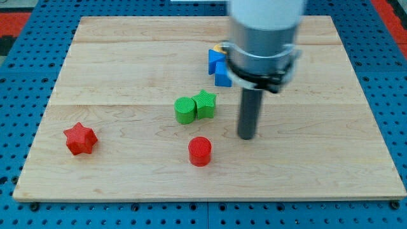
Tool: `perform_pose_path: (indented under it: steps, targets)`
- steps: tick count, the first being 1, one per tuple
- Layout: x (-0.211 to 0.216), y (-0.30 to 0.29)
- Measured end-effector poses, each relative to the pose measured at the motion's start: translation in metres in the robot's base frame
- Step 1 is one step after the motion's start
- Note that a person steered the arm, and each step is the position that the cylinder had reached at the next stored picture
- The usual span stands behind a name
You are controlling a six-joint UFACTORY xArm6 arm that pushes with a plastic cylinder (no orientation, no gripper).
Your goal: Move the red circle diagonally bottom left to the green blocks
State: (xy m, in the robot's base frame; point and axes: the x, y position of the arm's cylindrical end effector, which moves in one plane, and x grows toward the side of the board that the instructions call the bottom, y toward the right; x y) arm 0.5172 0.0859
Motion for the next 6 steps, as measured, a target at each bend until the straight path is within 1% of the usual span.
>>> perform_pose_path:
  steps: [1, 2, 3, 4, 5, 6]
  targets:
    - [0.027, -0.039]
    - [0.034, -0.093]
    - [0.034, -0.165]
    - [0.034, -0.21]
    - [0.034, -0.189]
    - [0.034, -0.212]
